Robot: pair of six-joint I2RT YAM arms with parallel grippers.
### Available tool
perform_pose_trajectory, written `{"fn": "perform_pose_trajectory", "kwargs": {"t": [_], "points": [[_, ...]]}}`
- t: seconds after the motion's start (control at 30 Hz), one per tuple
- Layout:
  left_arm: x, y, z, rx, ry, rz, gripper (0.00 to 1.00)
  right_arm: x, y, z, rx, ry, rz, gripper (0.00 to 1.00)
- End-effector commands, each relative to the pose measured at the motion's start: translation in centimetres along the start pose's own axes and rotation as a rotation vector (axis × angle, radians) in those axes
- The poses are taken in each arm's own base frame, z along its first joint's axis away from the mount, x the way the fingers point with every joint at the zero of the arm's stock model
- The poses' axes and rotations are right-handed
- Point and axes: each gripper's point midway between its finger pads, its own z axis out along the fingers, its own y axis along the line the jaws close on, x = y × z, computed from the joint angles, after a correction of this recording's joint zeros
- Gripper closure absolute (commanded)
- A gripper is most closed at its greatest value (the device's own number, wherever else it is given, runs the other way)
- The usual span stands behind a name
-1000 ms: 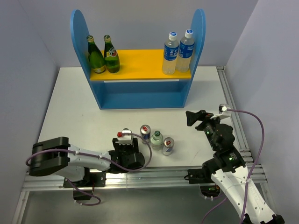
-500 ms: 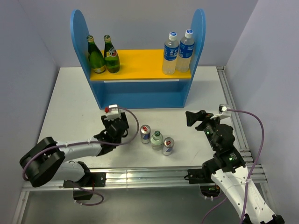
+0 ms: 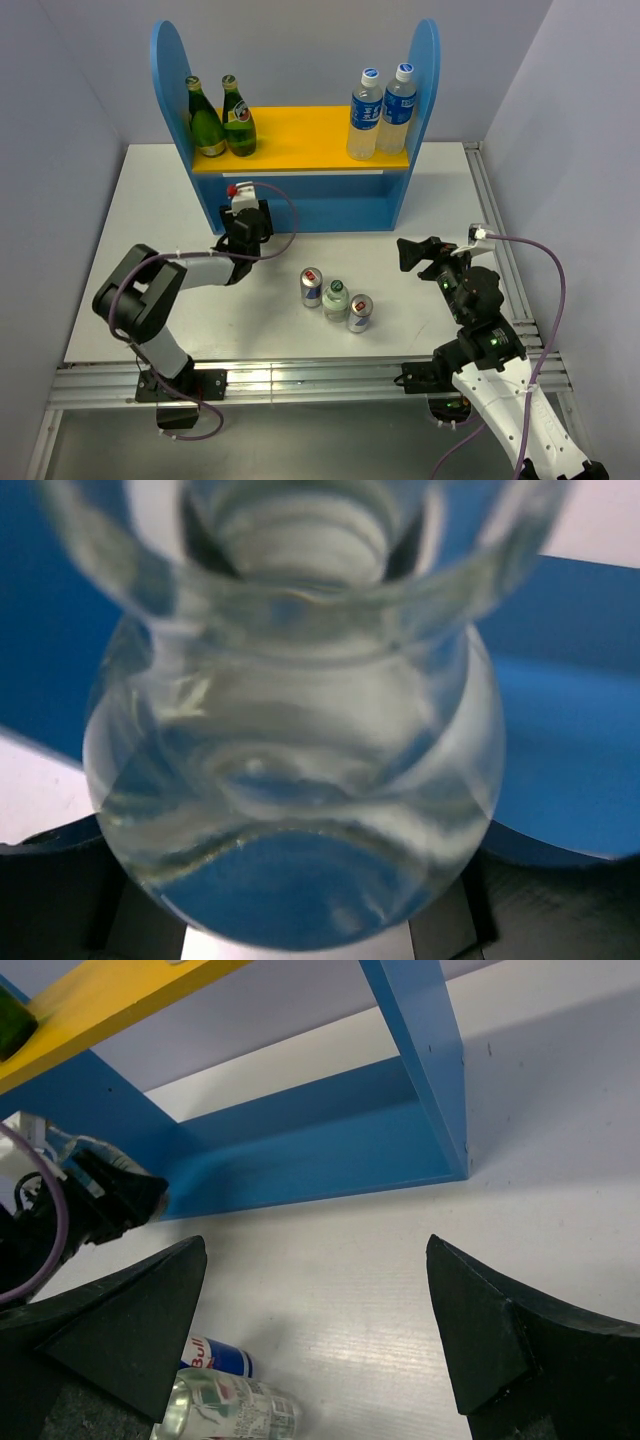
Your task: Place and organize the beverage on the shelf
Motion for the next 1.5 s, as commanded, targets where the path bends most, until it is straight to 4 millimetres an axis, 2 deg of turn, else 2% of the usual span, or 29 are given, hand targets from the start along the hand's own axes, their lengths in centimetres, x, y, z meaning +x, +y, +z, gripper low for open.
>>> {"fn": "perform_pose_trajectory", "kwargs": {"t": [0.0,0.17,0.37,0.9,1.0,1.03,1.1,1.13,1.2,1.23,1.3,1.47], "points": [[-7.8,-2.4,1.8,0.057,-0.205,-0.113,1.0,-0.1,0.4,0.3,-0.02,-0.011,0.004,0.03],[-7.4,-1.8,4.5,0.021,-0.192,-0.109,1.0,-0.1,0.4,0.4,-0.017,-0.013,0.006,0.03],[-6.2,-0.7,6.7,-0.008,-0.155,-0.129,1.0,0.0,0.5,0.7,-0.018,-0.007,0.004,0.03],[-5.3,1.7,9.8,-0.128,-0.08,-0.192,0.98,0.1,0.6,1.1,-0.019,0.002,0.002,0.02],[-5.1,1.7,10.0,-0.135,-0.071,-0.186,0.84,0.1,0.6,1.0,-0.02,0.001,0.001,0.02],[-5.1,1.8,10.0,-0.141,-0.07,-0.186,0.75,0.1,0.6,1.0,-0.019,0.002,0.001,0.02],[-5.1,1.9,10.0,-0.15,-0.069,-0.189,0.66,0.1,0.6,1.0,-0.02,-0.001,0.003,0.02],[-5.3,1.9,10.0,-0.151,-0.071,-0.192,0.54,0.0,0.6,1.0,-0.022,-0.002,0.003,0.02],[-5.1,2.0,10.0,-0.156,-0.068,-0.195,0.43,0.0,0.6,0.9,-0.02,-0.002,0.003,0.02],[-5.2,2.0,10.0,-0.159,-0.069,-0.195,0.31,0.0,0.5,0.9,-0.017,-0.003,0.001,0.02],[-5.1,2.1,10.0,-0.16,-0.068,-0.192,0.29,0.0,0.5,0.9,-0.019,-0.003,0.003,0.02],[-5.2,2.2,9.8,-0.161,-0.073,-0.198,0.18,0.0,0.4,0.7,-0.014,-0.007,0.003,0.02]]}}
